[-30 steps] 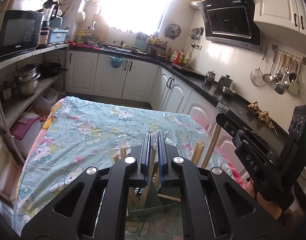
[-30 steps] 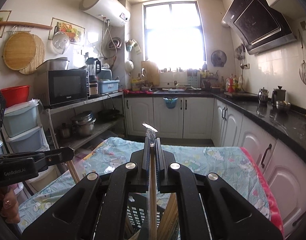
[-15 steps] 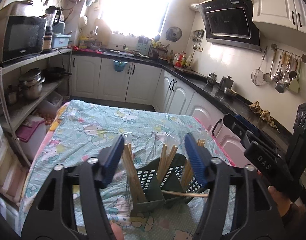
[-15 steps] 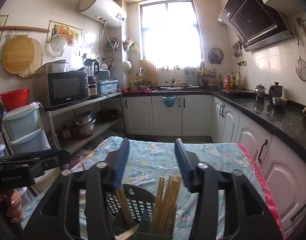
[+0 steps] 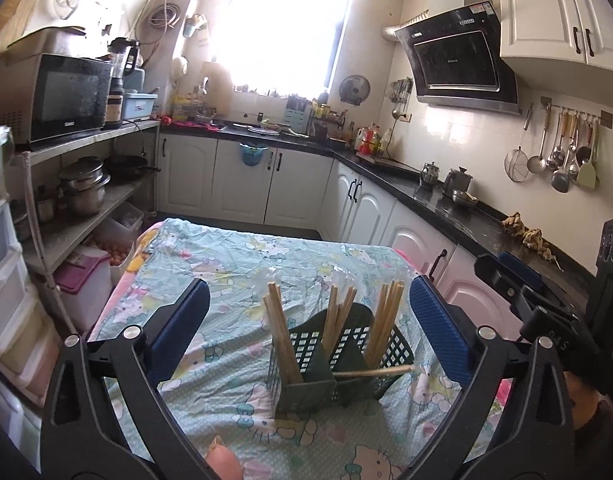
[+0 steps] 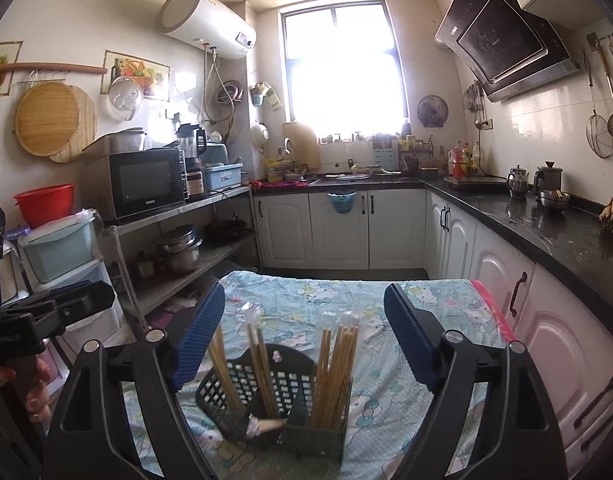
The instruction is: Organize utensils
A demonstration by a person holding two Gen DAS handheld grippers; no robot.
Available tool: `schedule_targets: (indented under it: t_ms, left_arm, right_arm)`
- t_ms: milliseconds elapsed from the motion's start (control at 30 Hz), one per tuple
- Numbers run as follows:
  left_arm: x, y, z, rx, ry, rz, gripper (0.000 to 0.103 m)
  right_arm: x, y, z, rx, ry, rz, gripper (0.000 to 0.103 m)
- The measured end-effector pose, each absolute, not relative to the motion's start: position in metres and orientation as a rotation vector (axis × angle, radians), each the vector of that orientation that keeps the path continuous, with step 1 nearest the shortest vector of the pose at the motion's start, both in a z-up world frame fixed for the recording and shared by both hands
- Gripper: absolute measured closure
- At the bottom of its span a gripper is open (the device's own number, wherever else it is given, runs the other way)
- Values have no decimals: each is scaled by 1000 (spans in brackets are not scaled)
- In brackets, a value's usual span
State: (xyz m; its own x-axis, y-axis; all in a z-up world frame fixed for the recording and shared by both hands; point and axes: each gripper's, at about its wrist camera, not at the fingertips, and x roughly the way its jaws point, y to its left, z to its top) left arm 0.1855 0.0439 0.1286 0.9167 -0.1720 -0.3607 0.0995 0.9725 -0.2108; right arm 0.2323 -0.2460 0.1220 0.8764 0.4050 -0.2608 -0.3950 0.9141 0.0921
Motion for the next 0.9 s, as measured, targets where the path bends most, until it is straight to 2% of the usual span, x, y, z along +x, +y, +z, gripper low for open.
schedule_targets:
  t_ms: [400, 900]
  left_arm:
    - [143, 49, 113, -202, 399, -117, 11]
    - [113, 41, 66, -188, 507, -94, 11]
  right_arm:
    - [183, -254, 111, 21, 287, 428, 8]
    - [151, -249, 51, -24, 468, 418, 7]
